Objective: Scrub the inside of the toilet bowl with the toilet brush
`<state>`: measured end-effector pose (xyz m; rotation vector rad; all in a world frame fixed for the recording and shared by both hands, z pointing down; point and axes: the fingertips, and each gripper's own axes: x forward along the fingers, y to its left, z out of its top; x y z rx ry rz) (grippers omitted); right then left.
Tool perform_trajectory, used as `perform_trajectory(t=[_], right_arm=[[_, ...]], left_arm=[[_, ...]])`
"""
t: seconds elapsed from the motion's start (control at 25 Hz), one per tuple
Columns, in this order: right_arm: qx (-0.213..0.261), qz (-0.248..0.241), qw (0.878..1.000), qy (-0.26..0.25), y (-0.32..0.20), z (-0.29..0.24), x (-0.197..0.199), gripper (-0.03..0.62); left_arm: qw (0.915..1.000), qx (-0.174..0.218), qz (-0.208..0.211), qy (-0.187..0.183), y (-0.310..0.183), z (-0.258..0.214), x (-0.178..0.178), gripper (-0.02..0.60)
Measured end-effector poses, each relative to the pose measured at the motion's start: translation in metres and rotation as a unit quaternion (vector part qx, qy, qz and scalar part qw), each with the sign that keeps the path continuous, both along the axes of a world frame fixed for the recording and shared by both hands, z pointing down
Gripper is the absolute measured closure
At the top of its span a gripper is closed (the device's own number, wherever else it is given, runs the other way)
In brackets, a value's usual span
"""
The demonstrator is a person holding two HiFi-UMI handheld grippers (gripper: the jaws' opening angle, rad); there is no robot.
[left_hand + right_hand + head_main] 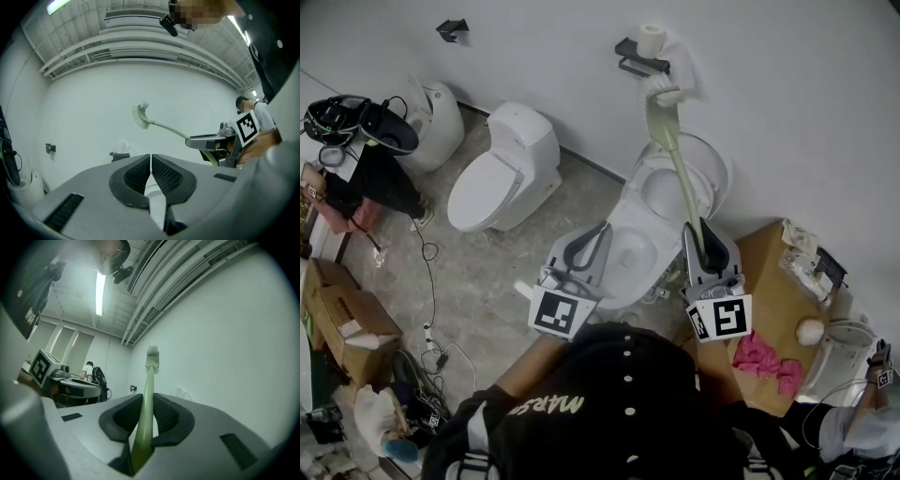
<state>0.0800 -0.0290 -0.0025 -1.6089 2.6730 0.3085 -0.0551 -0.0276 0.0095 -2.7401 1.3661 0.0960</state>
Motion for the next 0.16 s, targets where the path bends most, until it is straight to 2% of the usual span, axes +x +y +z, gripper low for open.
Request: perform_trajectory(t=[0.16], right_arm=[[-0.001,-0.002,1.000,-0.001,0.0030,0.0007,-0.0016,0.507]], left_arm=[[1.0000,0.002,0.000,-0.002,0.0032,0.0004,-0.0006,0.546]])
